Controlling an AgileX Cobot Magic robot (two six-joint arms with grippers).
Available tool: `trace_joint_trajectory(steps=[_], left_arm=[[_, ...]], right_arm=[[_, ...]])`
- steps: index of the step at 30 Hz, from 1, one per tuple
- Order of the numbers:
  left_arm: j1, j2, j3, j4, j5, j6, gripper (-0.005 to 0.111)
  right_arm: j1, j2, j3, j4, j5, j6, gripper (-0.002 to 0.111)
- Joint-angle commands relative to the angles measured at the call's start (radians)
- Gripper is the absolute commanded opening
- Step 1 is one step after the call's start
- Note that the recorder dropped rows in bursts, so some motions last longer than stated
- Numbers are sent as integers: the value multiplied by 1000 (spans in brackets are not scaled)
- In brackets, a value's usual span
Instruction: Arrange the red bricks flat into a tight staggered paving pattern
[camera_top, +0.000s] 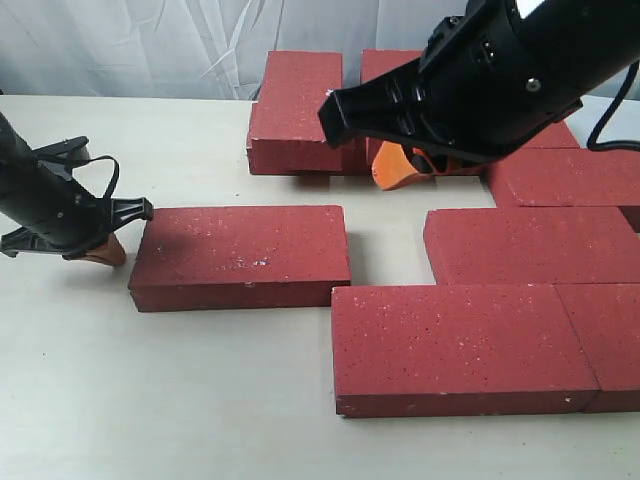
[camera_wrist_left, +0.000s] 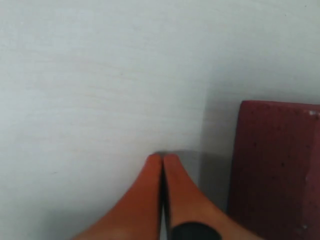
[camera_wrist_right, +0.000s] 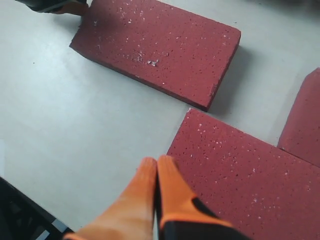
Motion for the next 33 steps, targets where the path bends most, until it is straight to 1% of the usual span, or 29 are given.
trace_joint_trajectory(steps=[1,8,16,19,31,33], left_arm=[[8,22,15,84,12,-12,0],[6,22,15,78,44,-12,0],[-90,44,15,74,14,-8,0],[-109,51,15,71,-2,-8,0],[-110,51,15,-9,-7,-8,0],[-120,51,15,-8,-7,-6,0]], right_arm=[[1,-1,-3,-16,-19,-7,-1],[1,1,-3,-16,-40,-9,-1],[1,1,-3,-16,-40,-9,-1],[1,1,-3,-16,-40,-9,-1],[1,1,-3,-16,-46,-9,-1],[1,1,-3,-16,-46,-9,-1]])
